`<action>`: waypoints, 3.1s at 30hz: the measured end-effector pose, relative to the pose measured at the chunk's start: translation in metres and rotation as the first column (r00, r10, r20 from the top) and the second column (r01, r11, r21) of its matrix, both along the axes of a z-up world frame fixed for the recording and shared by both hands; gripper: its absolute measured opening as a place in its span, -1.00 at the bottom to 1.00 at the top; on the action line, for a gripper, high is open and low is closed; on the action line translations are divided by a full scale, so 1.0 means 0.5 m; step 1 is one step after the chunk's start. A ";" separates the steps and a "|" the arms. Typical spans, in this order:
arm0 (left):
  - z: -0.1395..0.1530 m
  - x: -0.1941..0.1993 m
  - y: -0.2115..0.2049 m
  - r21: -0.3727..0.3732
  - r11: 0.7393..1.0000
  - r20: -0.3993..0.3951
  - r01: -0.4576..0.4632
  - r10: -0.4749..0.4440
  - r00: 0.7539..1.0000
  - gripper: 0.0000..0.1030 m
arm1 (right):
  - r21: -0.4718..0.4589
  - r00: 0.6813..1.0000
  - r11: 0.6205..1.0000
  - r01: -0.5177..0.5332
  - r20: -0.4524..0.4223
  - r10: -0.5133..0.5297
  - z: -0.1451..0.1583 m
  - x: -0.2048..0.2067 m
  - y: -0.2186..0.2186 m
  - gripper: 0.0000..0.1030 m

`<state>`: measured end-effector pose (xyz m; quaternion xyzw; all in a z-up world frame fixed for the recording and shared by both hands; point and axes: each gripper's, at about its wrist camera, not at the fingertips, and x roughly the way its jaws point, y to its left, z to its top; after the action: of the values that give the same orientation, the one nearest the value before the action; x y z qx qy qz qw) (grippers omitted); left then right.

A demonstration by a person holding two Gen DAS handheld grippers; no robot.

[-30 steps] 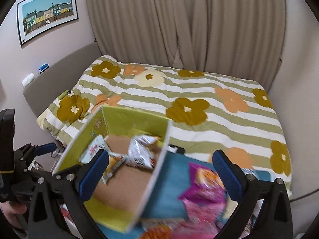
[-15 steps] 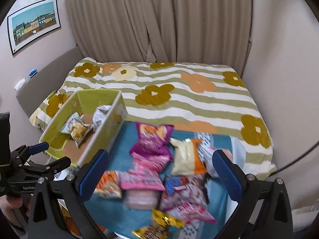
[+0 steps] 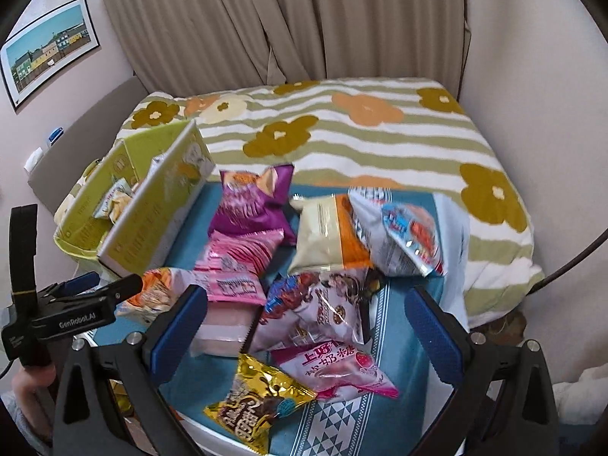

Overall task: Organize snacks
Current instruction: 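Move both tools back from the box toward the snack pile, then grasp the orange cheese-stick bag with the left tool while the right tool grasps the chocolate-cake bag, then carry both bags over the box and release them inside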

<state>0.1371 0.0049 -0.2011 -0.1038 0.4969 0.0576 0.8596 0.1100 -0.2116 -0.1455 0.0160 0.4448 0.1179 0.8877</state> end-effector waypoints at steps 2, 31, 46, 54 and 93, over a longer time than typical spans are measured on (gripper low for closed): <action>-0.023 0.007 0.002 -0.004 1.000 -0.005 -0.018 0.018 1.000 0.99 | 0.001 1.000 1.000 0.001 -0.011 -0.001 -0.028 0.008 -0.002 1.00; -0.117 -0.022 0.004 -0.105 0.994 -0.129 0.029 -0.042 0.991 0.56 | -0.031 0.993 0.999 -0.044 -0.112 0.040 -0.146 0.079 0.019 1.00; -0.137 0.003 -0.001 -0.074 0.994 -0.172 0.078 -0.090 0.981 0.15 | -0.106 0.991 0.993 -0.059 -0.128 0.045 -0.165 0.089 0.034 1.00; -0.121 -0.021 0.004 -0.091 0.992 -0.163 0.092 -0.106 0.981 0.14 | -0.130 0.987 0.990 -0.057 -0.155 0.036 -0.201 0.111 0.043 1.00; 0.266 -0.070 0.117 -0.010 0.997 0.216 0.076 -0.072 0.974 0.07 | -0.050 0.985 0.995 -0.082 0.151 0.089 0.138 -0.012 0.121 0.54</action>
<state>0.1021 0.0635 -0.0681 -0.0988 0.4050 0.0097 0.9089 0.1041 -0.1509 -0.0765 -0.0315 0.3781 0.1469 0.9135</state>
